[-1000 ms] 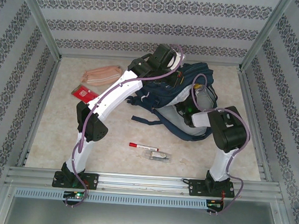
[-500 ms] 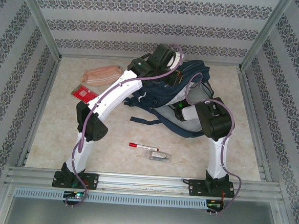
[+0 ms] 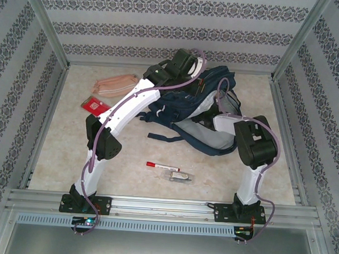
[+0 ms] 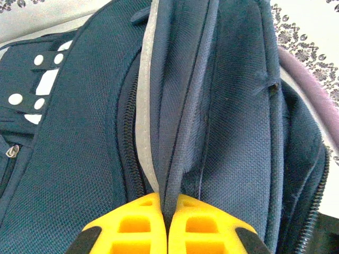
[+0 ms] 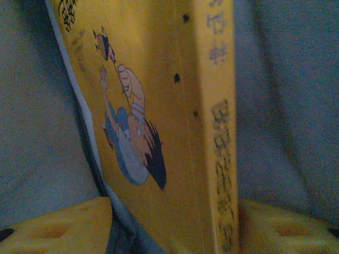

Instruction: Pack books, pencil case, and school supplies into a backpack

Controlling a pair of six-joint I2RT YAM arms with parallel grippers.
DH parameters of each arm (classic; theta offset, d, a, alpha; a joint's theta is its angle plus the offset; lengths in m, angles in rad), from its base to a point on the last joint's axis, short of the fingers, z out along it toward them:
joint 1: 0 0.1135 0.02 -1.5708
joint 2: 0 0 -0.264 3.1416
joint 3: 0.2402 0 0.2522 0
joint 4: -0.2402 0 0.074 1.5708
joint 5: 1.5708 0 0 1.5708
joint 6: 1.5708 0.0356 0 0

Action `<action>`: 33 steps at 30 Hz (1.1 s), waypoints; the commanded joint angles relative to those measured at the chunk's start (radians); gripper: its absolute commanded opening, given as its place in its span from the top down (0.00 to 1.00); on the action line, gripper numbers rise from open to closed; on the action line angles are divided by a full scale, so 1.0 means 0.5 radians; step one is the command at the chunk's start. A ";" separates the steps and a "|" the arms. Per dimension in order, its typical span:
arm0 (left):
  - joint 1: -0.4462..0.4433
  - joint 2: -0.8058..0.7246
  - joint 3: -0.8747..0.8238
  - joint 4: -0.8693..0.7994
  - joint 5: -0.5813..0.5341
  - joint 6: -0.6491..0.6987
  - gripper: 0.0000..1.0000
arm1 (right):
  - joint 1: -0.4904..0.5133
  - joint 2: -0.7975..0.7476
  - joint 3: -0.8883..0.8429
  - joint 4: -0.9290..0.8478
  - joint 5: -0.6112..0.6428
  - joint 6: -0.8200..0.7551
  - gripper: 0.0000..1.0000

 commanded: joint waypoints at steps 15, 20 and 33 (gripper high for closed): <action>0.059 -0.187 -0.450 0.298 0.173 0.083 1.00 | -0.401 -1.033 -0.591 -0.790 -0.321 -1.073 0.42; 0.059 -0.228 -0.649 0.408 0.322 0.201 1.00 | -0.565 -1.384 -0.775 -1.128 -0.507 -1.417 0.44; 0.058 -0.312 -1.035 0.565 0.570 0.458 0.65 | -0.616 -1.809 -0.383 -2.005 -0.772 -1.586 0.46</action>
